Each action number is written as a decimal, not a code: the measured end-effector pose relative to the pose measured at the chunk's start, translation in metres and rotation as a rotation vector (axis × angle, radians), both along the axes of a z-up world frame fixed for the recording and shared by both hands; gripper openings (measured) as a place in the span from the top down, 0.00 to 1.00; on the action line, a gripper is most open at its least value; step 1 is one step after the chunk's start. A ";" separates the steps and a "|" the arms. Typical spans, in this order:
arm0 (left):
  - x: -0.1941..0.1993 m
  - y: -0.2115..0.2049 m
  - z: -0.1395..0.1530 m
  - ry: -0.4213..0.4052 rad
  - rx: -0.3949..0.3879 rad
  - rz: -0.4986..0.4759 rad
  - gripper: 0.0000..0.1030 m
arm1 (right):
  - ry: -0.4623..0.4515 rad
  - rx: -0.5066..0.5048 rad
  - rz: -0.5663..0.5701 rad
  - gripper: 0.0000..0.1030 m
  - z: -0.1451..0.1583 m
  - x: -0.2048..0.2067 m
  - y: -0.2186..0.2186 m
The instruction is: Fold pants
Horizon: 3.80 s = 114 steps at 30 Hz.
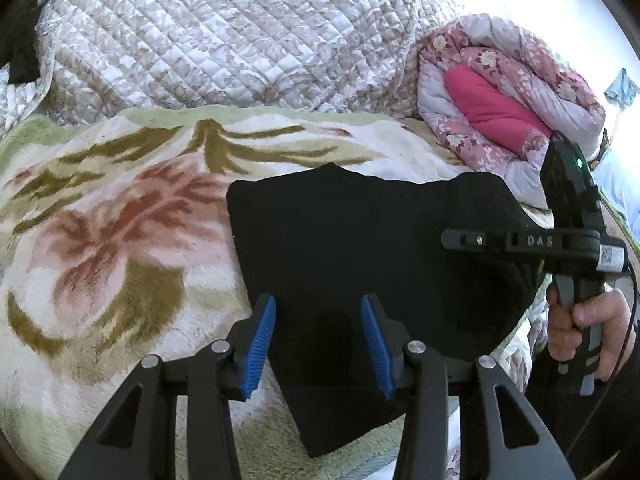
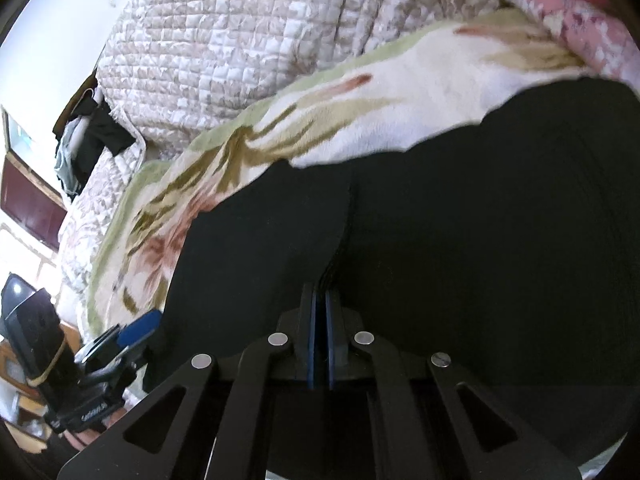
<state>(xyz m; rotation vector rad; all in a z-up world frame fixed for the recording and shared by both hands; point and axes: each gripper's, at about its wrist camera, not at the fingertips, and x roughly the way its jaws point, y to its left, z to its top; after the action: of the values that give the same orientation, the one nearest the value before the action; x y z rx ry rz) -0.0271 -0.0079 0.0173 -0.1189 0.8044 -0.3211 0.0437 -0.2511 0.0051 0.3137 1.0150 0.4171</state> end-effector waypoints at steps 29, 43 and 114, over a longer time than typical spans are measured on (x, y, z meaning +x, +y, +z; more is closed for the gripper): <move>-0.001 -0.004 -0.009 0.009 0.051 0.041 0.54 | -0.074 -0.117 -0.139 0.73 0.012 -0.024 -0.046; -0.003 -0.006 -0.010 0.007 0.062 0.043 0.54 | -0.219 0.028 -0.709 0.45 0.043 -0.089 -0.164; 0.000 0.101 0.028 -0.019 -0.076 0.368 0.54 | -0.276 -0.258 0.255 0.80 0.009 -0.059 0.145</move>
<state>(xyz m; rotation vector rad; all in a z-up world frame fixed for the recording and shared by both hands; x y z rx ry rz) -0.0269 0.0935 0.0453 -0.3297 0.7349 -0.0047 -0.0153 -0.1063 0.0138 -0.1057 0.8267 0.5367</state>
